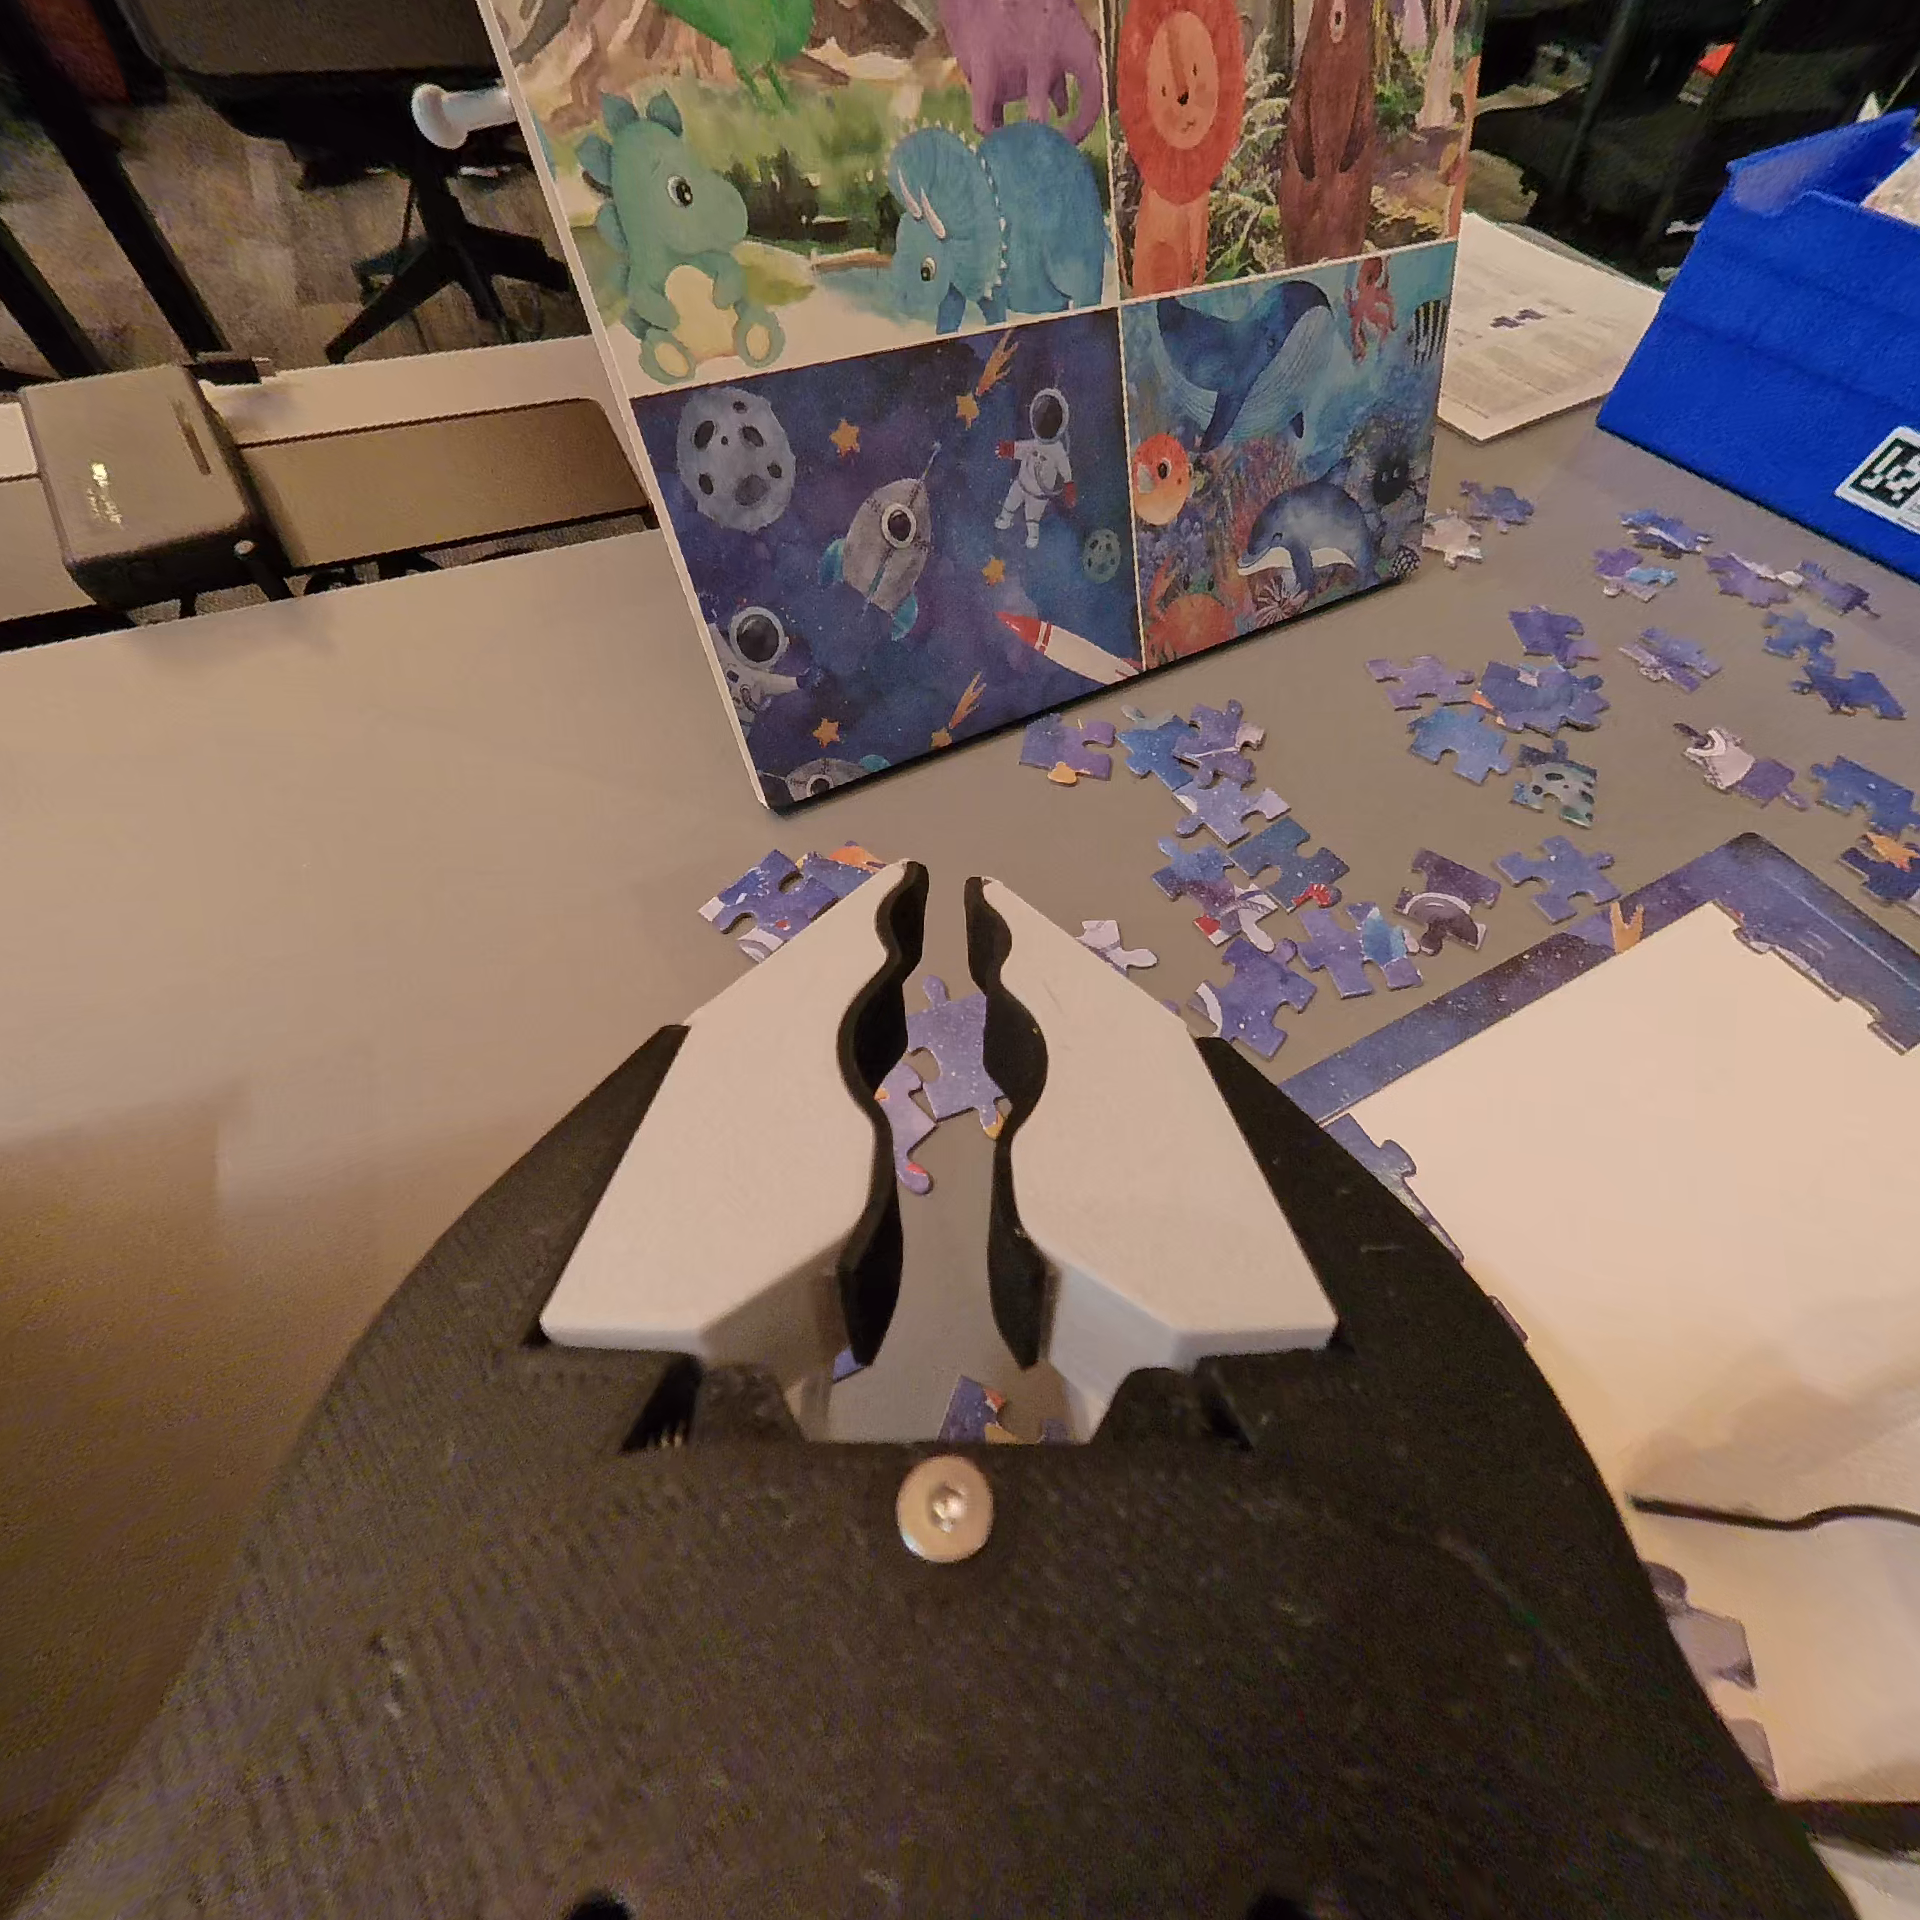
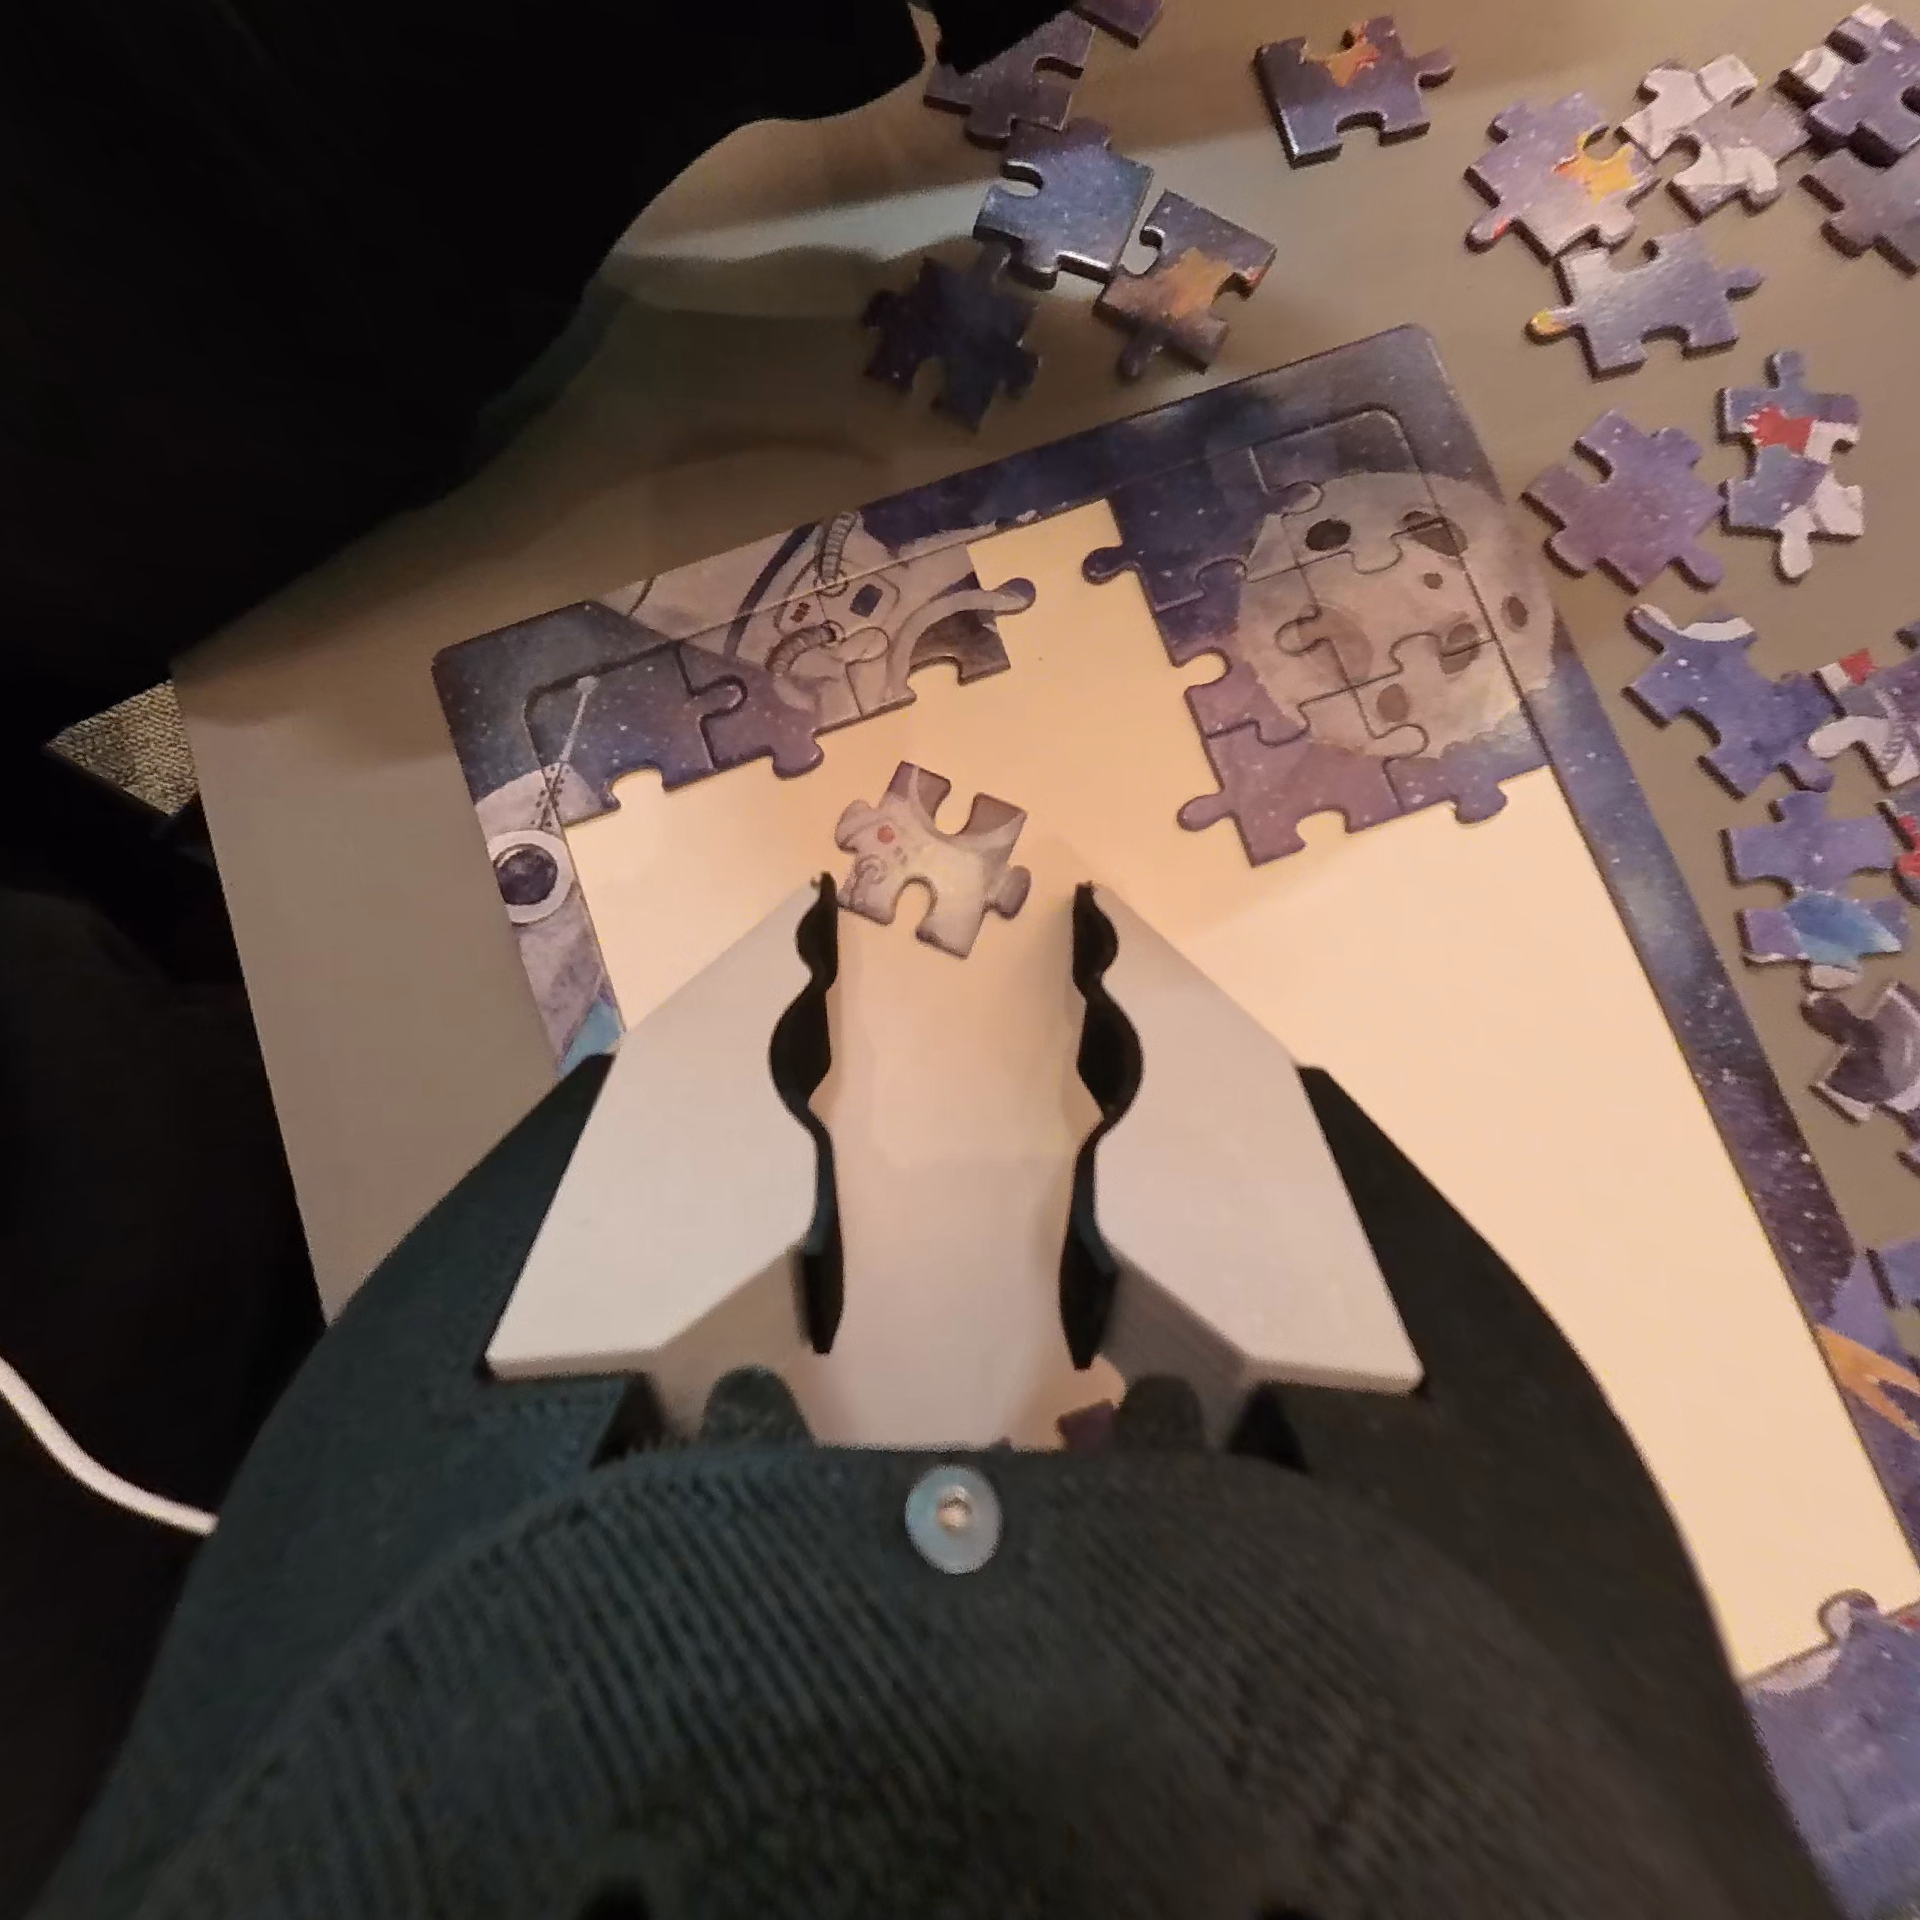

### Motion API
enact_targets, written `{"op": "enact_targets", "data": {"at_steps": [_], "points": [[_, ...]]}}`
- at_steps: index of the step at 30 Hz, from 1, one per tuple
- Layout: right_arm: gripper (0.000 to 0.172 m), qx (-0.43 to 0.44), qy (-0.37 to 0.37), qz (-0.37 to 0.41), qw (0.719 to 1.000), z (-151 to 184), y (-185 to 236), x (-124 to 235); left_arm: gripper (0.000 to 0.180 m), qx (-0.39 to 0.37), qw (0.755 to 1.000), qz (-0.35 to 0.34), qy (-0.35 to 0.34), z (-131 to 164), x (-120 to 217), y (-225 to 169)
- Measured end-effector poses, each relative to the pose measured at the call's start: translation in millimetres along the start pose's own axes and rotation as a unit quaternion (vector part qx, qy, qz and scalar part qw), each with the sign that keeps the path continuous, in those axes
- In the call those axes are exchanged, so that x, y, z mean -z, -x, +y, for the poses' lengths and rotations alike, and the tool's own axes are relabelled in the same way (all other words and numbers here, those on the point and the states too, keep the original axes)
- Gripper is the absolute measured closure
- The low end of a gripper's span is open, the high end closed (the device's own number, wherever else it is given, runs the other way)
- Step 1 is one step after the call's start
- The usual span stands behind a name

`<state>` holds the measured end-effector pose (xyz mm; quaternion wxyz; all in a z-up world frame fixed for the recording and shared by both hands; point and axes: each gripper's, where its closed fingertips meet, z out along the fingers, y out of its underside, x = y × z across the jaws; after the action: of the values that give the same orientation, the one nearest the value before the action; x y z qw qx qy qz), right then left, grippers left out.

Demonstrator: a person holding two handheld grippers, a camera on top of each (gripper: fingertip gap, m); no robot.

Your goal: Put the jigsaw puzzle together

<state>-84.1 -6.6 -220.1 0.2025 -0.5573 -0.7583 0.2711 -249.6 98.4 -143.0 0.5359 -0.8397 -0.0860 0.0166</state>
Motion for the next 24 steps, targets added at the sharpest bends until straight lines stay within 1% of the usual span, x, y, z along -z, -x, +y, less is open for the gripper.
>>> {"op": "enact_targets", "data": {"at_steps": [11, 15, 24], "points": [[0.128, -0.002, -0.005, 0.004, 1.000, 0.6, -2.1, 4.5, 0.175, 0.000, 1.000, 0.000, 0.001, 0.2, -0.2, 0.2], [0.130, -0.001, 0.005, -0.001, 1.000, 3.4, 0.0, 4.3, 0.175, 0.000, 1.000, 0.000, 0.000, -0.1, -0.1, 0.3], [0.137, 0.000, 0.024, -0.041, 0.999, 8.1, 13.9, 8.1, 0.175, 0.001, 1.000, 0.001, 0.000, -0.3, 0.2, 0.4]]}}
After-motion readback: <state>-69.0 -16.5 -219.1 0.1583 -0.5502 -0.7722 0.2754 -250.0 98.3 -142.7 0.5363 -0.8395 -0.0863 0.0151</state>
